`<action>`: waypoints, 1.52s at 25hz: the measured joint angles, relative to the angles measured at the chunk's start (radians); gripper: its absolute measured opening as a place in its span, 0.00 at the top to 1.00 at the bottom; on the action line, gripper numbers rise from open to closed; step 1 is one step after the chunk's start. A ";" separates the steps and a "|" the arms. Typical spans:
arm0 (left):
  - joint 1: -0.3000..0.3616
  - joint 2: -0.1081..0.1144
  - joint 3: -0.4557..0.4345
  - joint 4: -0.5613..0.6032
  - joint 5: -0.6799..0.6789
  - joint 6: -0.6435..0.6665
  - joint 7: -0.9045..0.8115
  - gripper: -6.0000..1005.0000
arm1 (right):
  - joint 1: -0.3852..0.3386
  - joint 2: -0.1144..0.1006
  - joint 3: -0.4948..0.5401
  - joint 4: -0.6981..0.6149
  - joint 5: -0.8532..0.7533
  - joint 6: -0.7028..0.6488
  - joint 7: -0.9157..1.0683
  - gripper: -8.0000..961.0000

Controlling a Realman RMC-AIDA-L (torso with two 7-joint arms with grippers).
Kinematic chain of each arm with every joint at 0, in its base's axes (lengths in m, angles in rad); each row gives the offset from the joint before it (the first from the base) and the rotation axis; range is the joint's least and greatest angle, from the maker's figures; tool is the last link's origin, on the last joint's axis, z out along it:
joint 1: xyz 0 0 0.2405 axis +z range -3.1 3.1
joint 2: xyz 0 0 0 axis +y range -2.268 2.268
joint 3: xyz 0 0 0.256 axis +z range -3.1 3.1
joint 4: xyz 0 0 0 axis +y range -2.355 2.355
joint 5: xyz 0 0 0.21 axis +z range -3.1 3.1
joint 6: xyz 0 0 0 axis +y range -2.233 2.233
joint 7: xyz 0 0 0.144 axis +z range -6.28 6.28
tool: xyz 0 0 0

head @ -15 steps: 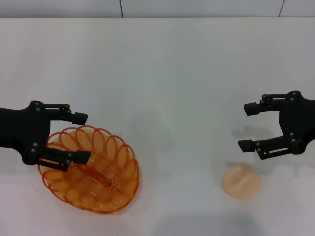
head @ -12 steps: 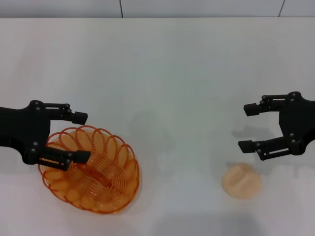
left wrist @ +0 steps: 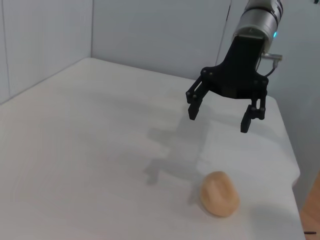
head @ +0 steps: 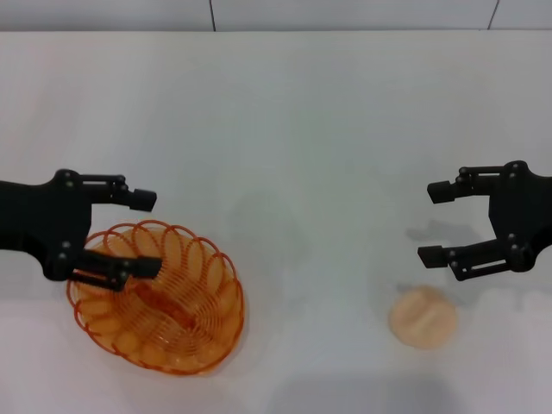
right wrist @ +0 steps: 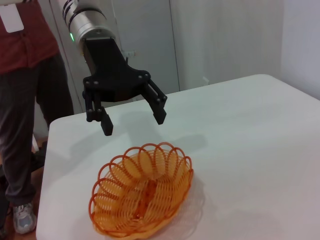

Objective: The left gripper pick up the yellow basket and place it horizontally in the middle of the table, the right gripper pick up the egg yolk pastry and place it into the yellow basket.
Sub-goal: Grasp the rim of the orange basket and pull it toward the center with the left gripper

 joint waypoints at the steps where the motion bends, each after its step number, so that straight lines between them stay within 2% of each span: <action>1: -0.002 -0.001 -0.008 0.000 0.001 -0.003 -0.004 0.15 | 0.001 0.000 0.000 0.002 0.000 0.001 -0.001 0.12; 3: -0.009 0.001 -0.026 0.001 0.005 -0.004 -0.025 0.15 | 0.003 0.000 0.000 0.005 0.000 0.003 -0.002 0.12; 10: -0.040 0.044 -0.066 0.057 0.062 -0.010 -0.193 0.16 | 0.005 0.000 0.001 0.008 0.010 0.005 -0.004 0.12; 17: -0.103 0.085 -0.101 0.080 0.261 -0.005 -0.359 0.17 | 0.005 0.000 0.004 0.010 0.016 0.006 -0.001 0.12; 20: -0.128 0.093 -0.103 0.081 0.335 -0.007 -0.423 0.17 | 0.005 0.000 0.007 0.011 0.024 0.007 0.000 0.12; 23: -0.152 0.088 -0.108 0.081 0.405 -0.014 -0.474 0.17 | 0.005 0.000 0.007 0.011 0.030 0.008 0.001 0.12; 30: -0.194 0.052 -0.103 0.065 0.542 -0.036 -0.569 0.18 | 0.007 0.000 0.000 0.011 0.039 0.021 0.002 0.12; 38: -0.234 0.037 -0.088 0.013 0.634 -0.076 -0.671 0.19 | 0.008 0.001 -0.002 0.014 0.052 0.021 0.000 0.12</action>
